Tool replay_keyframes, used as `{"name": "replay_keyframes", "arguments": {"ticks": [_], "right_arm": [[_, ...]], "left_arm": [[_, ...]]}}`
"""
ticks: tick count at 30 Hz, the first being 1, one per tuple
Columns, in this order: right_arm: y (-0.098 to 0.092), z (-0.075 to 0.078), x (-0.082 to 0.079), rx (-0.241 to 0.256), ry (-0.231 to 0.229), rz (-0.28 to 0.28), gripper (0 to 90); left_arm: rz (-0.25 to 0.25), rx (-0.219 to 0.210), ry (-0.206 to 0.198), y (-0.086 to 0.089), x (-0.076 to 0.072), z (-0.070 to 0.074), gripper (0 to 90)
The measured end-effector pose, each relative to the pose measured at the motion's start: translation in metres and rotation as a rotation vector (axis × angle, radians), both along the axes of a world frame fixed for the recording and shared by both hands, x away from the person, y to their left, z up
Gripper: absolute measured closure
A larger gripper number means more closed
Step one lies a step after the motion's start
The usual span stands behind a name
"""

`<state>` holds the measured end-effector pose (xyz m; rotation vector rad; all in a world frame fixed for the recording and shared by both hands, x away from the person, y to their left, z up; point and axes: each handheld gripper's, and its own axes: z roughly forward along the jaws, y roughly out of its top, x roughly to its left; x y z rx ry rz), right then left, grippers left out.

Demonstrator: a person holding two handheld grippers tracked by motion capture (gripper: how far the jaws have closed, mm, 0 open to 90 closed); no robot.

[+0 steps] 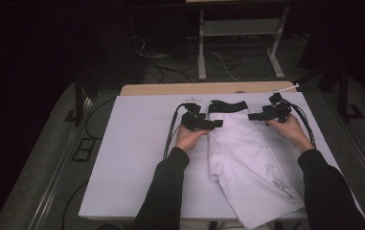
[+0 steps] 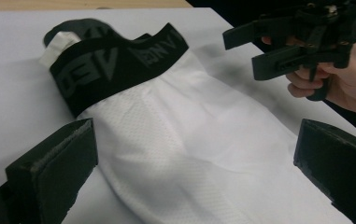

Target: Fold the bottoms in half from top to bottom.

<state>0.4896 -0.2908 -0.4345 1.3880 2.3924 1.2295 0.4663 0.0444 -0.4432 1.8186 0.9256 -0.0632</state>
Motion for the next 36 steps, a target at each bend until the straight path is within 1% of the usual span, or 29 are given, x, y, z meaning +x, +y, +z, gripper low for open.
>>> {"name": "replay_keyframes", "arguments": {"ticks": [3, 5, 6, 9, 11, 13, 16, 18, 20, 22, 24, 26, 28, 32, 35, 36], "right_arm": [[0.001, -0.002, 0.001, 0.000, 0.014, 0.001, 0.0], [0.001, -0.003, 0.001, -0.005, 0.025, -0.001, 0.0], [0.001, -0.003, 0.001, -0.007, 0.033, -0.001, 0.5], [0.001, -0.004, 0.002, 0.000, 0.052, 0.006, 6.8], [0.000, -0.005, 0.002, 0.004, 0.067, 0.011, 10.1], [0.000, -0.005, 0.002, 0.016, 0.084, 0.020, 13.9], [0.000, -0.006, 0.003, 0.014, 0.104, 0.025, 17.9], [0.000, -0.007, 0.003, 0.018, 0.117, 0.030, 20.9], [-0.001, -0.008, 0.003, 0.022, 0.122, 0.036, 25.0], [-0.001, -0.009, 0.004, 0.035, 0.131, 0.041, 29.7], [-0.001, -0.010, 0.004, 0.040, 0.138, 0.045, 34.4], [0.000, -0.011, 0.004, 0.041, 0.146, 0.046, 38.9], [0.000, -0.012, 0.005, 0.039, 0.151, 0.047, 41.0], [0.002, -0.015, 0.005, 0.029, 0.164, 0.041, 45.2], [0.002, -0.016, 0.006, 0.039, 0.169, 0.042, 48.7], [0.002, -0.016, 0.005, 0.044, 0.173, 0.046, 51.4]], "left_arm": [[0.010, 0.001, 0.031, 0.001, 0.003, -0.004, 0.0], [0.011, 0.012, 0.057, 0.002, 0.006, -0.007, 0.0], [0.013, 0.011, 0.068, 0.002, 0.007, -0.008, 0.0], [0.027, 0.018, 0.084, 0.002, 0.009, -0.010, 0.0], [0.035, 0.014, 0.093, 0.003, 0.010, -0.012, 3.5], [0.040, 0.016, 0.101, 0.005, 0.012, -0.014, 5.8], [0.051, 0.026, 0.107, 0.005, 0.012, -0.016, 10.0], [0.053, 0.021, 0.106, 0.006, 0.013, -0.016, 13.4], [0.054, 0.018, 0.109, 0.006, 0.014, -0.015, 15.1], [0.056, 0.031, 0.110, 0.006, 0.014, -0.015, 17.2], [0.060, 0.036, 0.114, 0.005, 0.014, -0.014, 21.5], [0.058, 0.029, 0.118, 0.005, 0.015, -0.015, 24.2], [0.063, 0.037, 0.123, 0.006, 0.015, -0.016, 28.5], [0.064, 0.048, 0.137, 0.006, 0.016, -0.018, 34.0], [0.069, 0.054, 0.140, 0.005, 0.016, -0.019, 39.2], [0.072, 0.057, 0.144, 0.004, 0.016, -0.019, 40.9]]}}
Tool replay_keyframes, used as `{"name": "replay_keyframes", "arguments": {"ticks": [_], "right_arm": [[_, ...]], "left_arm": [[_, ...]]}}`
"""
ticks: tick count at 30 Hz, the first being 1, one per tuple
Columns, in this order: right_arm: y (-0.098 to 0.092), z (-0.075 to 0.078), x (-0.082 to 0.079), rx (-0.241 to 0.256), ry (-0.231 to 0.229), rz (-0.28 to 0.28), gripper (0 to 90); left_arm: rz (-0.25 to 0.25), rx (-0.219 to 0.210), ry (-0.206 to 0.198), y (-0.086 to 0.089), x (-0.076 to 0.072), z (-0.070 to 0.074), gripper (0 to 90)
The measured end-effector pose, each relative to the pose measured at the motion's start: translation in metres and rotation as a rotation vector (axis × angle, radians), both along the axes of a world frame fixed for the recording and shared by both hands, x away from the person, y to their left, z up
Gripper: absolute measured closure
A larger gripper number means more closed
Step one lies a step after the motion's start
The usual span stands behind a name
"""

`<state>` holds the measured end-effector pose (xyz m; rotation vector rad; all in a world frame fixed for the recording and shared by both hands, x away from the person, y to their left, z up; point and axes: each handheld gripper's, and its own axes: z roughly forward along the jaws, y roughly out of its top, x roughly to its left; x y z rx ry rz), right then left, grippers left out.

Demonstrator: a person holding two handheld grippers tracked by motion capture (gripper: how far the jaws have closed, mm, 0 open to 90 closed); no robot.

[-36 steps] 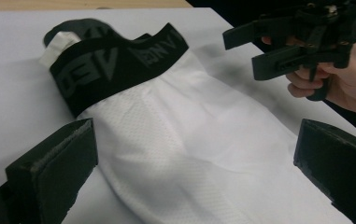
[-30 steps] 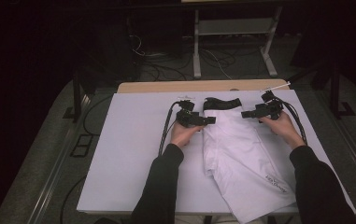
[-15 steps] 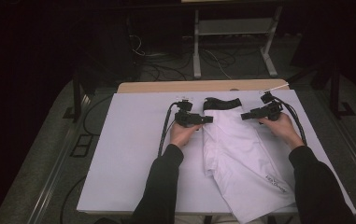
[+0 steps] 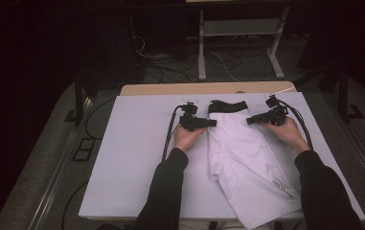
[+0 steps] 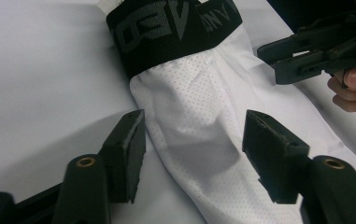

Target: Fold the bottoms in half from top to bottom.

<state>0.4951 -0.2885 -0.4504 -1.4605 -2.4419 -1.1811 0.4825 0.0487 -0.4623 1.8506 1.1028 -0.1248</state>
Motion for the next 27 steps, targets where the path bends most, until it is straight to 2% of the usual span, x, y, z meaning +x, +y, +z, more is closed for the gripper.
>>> {"name": "replay_keyframes", "arguments": {"ticks": [3, 7, 10, 13, 16, 18, 25, 27], "right_arm": [[0.002, -0.001, 0.000, 0.003, 0.000, -0.002, 57.0], [0.007, -0.002, 0.000, 0.009, 0.015, 0.000, 69.3], [0.013, -0.003, -0.001, -0.001, 0.020, 0.003, 78.5], [0.016, -0.002, -0.002, -0.023, 0.025, -0.023, 85.6], [0.016, -0.002, -0.002, -0.026, 0.032, -0.032, 87.2], [0.017, -0.001, -0.003, -0.033, 0.033, -0.031, 87.6], [0.014, 0.003, -0.006, -0.013, 0.005, -0.027, 88.1], [0.012, 0.005, -0.008, -0.008, -0.005, -0.028, 88.2]], "left_arm": [[0.014, 0.014, 0.004, -0.002, 0.000, 0.001, 45.3], [0.021, 0.026, 0.005, -0.006, 0.000, 0.000, 52.8], [0.026, 0.024, 0.012, -0.007, 0.000, -0.001, 62.0], [0.027, 0.030, 0.014, -0.009, 0.000, -0.002, 71.5], [0.028, 0.047, 0.007, -0.011, 0.000, -0.003, 82.3], [0.029, 0.042, 0.009, -0.011, -0.001, -0.003, 86.4], [0.023, 0.031, -0.022, -0.010, -0.003, 0.006, 88.0], [0.019, 0.008, -0.025, -0.010, -0.005, 0.010, 88.1]]}}
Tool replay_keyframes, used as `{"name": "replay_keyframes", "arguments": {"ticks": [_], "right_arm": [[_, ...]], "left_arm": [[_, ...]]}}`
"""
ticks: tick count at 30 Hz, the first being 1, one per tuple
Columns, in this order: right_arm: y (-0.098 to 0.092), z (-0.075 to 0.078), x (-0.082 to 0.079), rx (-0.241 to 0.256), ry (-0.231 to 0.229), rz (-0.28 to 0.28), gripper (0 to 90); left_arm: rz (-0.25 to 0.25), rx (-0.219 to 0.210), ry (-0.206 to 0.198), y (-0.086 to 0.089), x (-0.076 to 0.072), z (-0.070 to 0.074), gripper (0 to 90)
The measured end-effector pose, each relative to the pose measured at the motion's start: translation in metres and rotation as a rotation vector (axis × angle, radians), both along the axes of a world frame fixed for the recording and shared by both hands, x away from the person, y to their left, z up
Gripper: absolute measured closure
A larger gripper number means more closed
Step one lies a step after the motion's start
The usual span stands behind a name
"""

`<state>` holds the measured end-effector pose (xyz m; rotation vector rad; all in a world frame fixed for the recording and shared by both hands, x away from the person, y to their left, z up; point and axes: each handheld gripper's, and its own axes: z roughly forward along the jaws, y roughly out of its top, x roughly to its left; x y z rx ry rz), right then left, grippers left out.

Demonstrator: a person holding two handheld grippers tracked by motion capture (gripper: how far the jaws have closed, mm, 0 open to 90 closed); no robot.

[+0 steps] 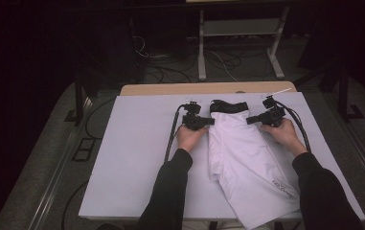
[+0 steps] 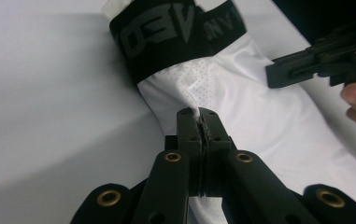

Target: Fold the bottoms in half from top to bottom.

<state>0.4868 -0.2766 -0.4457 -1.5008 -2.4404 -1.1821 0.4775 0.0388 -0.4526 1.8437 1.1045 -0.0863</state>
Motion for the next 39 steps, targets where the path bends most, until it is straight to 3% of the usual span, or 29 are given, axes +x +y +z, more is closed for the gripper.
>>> {"name": "replay_keyframes", "arguments": {"ticks": [11, 21, 25, 39], "right_arm": [[-0.018, 0.013, -0.016, 0.076, -0.049, -0.009, 88.2], [-0.030, 0.026, -0.035, 0.105, -0.097, -0.012, 88.2], [-0.033, 0.029, -0.043, 0.111, -0.108, 0.001, 88.2], [-0.042, 0.035, -0.086, 0.114, -0.131, 0.038, 88.2]], "left_arm": [[-0.054, -0.071, -0.025, -0.010, -0.016, 0.024, 88.1], [-0.117, -0.095, -0.059, -0.014, -0.040, 0.046, 88.1], [-0.149, -0.086, -0.076, -0.017, -0.052, 0.053, 88.1], [-0.252, -0.101, -0.110, -0.023, -0.106, 0.053, 88.1]]}}
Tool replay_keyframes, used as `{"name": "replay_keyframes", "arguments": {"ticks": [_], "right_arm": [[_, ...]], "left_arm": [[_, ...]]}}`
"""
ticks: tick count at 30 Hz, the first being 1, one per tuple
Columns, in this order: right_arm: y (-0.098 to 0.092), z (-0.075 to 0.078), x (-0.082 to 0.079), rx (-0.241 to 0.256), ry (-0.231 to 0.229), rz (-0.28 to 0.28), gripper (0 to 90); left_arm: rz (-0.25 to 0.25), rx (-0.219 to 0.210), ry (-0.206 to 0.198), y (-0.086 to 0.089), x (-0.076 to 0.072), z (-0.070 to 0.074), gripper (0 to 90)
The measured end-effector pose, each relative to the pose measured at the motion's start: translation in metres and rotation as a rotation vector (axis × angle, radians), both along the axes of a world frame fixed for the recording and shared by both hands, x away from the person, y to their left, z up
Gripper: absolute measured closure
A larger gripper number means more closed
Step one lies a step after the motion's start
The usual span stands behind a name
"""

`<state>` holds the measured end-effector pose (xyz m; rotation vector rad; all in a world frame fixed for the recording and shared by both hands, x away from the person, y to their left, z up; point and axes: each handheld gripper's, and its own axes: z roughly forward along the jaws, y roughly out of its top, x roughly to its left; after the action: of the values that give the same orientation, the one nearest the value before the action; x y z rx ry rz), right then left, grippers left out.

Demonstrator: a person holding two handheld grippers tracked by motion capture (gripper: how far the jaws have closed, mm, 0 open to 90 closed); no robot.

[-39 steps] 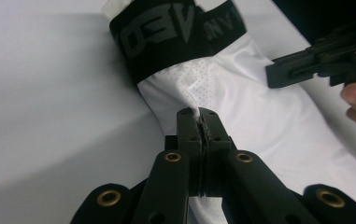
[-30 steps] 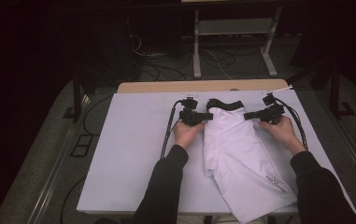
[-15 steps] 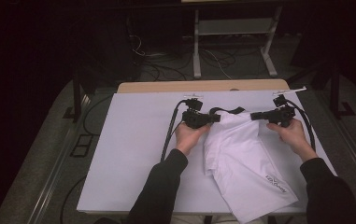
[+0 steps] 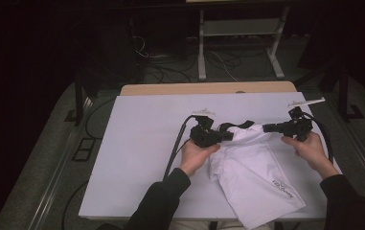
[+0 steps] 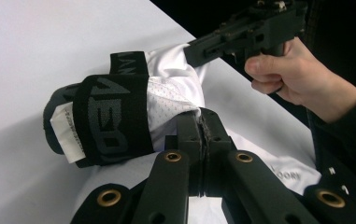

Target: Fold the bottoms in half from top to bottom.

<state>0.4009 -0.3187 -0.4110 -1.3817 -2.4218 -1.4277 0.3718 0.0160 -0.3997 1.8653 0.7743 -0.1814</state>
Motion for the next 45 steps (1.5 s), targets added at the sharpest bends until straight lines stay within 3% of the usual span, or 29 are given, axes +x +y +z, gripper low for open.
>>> {"name": "replay_keyframes", "arguments": {"ticks": [11, 19, 37, 45], "right_arm": [[-0.004, 0.001, -0.034, -0.009, -0.002, 0.028, 88.1], [-0.005, -0.001, -0.051, -0.024, 0.004, 0.047, 88.1], [-0.007, -0.006, -0.071, -0.027, 0.029, 0.084, 88.0], [-0.007, -0.011, -0.082, -0.034, 0.054, 0.101, 88.0]], "left_arm": [[-0.057, -0.004, 0.008, 0.001, -0.028, -0.007, 88.1], [-0.070, -0.002, 0.012, 0.003, -0.037, -0.010, 88.1], [-0.123, 0.001, 0.037, 0.004, -0.058, -0.017, 88.1], [-0.151, 0.007, 0.066, 0.004, -0.065, -0.024, 88.1]]}}
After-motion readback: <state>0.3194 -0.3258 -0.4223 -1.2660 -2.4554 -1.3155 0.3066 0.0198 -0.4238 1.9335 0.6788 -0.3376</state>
